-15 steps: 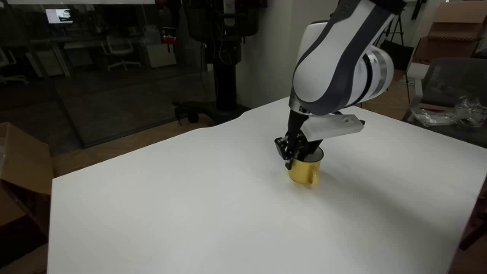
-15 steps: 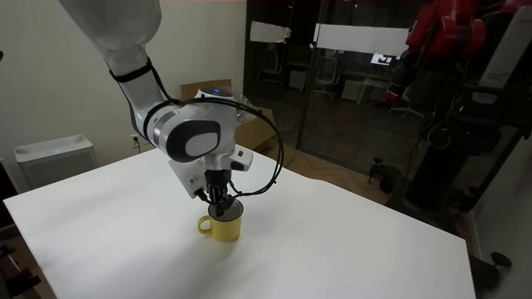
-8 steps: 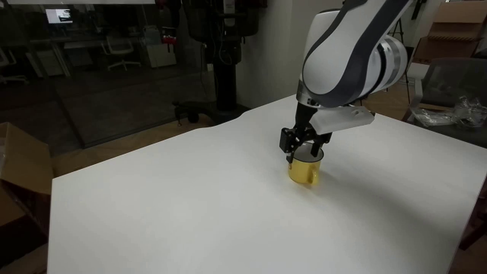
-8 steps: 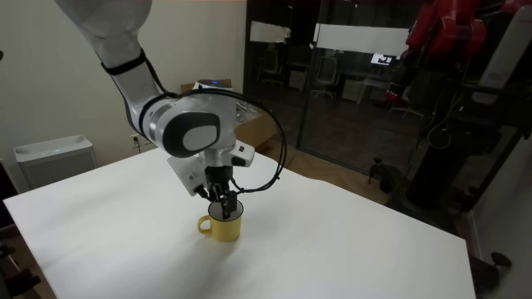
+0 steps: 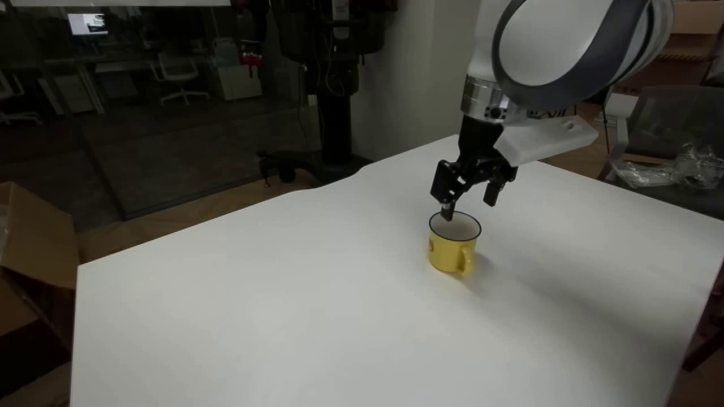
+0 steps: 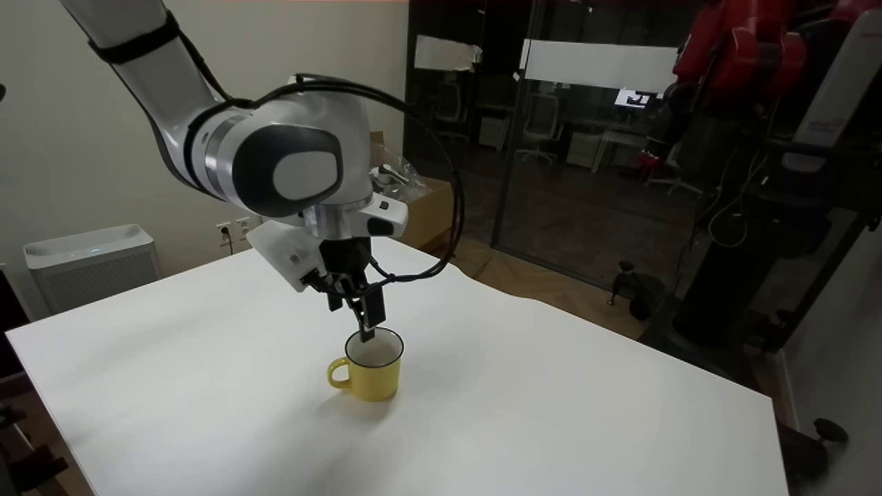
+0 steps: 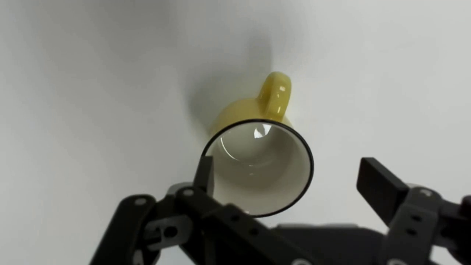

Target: Place the mug at the center of the table

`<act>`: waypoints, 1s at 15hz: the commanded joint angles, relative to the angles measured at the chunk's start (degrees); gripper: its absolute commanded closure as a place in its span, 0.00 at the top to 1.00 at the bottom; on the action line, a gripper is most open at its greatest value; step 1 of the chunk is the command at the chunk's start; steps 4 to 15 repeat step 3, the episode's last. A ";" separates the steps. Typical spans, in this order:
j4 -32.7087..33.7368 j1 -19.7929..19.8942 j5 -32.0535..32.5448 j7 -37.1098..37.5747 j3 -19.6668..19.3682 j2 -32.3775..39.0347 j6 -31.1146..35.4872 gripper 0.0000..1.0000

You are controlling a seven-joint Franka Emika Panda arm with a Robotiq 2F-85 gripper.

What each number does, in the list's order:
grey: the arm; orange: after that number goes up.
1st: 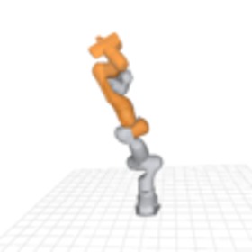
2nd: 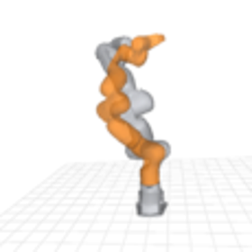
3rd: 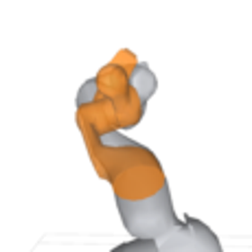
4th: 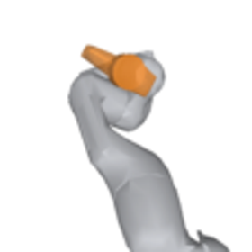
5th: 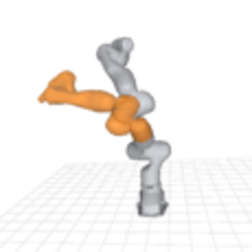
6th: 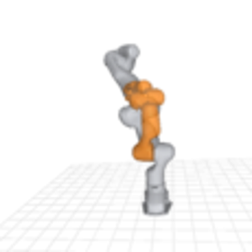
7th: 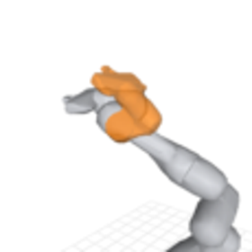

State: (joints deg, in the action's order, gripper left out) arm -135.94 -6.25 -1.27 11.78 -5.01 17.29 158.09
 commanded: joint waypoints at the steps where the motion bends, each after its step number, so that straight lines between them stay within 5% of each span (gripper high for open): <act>1: -0.61 0.97 0.78 0.38 0.86 -1.14 -0.53 1.00; 15: -1.37 1.03 0.81 0.38 0.92 -2.02 -0.61 1.00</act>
